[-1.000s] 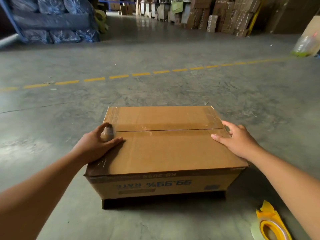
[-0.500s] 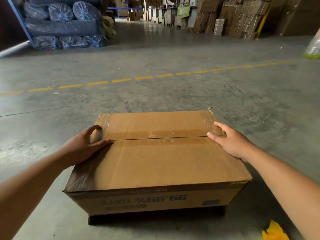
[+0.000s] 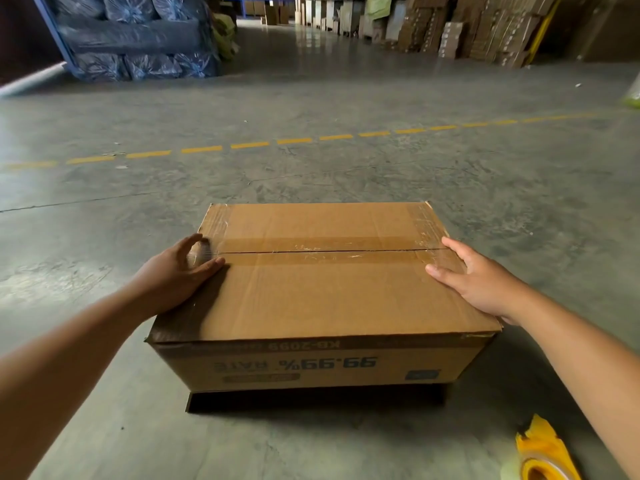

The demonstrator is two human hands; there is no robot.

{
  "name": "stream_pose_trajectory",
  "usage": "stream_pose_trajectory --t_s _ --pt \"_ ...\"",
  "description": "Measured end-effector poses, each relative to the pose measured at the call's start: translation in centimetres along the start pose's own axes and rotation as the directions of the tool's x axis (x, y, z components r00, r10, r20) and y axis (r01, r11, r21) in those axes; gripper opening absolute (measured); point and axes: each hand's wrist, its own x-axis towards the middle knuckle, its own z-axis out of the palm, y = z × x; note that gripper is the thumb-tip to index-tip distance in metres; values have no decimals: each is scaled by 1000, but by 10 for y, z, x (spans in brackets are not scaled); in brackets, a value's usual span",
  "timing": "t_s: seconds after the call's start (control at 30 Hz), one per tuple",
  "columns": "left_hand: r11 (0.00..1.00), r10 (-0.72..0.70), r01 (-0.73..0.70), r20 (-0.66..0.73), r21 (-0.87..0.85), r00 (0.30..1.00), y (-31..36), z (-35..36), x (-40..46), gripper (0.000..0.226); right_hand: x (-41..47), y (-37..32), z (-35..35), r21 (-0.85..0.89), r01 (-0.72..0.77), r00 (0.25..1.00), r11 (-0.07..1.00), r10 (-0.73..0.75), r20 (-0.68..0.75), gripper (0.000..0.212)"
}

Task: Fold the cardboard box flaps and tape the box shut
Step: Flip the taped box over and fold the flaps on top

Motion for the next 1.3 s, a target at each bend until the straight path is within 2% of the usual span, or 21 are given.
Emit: stream_pose_trajectory --t_s 0.2,0.4,0.5,0.7,1.03,1.17,1.3 --pt "1000 -22 21 56 15 998 5 2 -10 76 -4 -3 2 -38 3 1000 999 -3 14 85" --pt "999 -28 27 77 18 997 12 -2 7 93 19 -9 -2 -19 13 1000 1000 -13 -8 79" --pt "1000 -22 22 96 4 995 16 -3 26 94 40 -12 -2 0 14 999 1000 -14 -30 75" --pt "999 -14 16 43 -42 999 17 1 74 77 85 -19 -2 35 22 997 999 -19 -72 67" --pt "993 -3 4 12 -120 1000 9 7 85 76 91 -9 -6 113 -5 1000 994 7 -20 69" --pt "991 32 -38 -52 -128 998 13 4 69 75 74 -6 -7 223 24 1000 975 -21 -18 80" --pt "987 78 -100 -164 -129 983 20 -9 42 75 53 -12 -15 304 113 991 946 -84 -108 91"
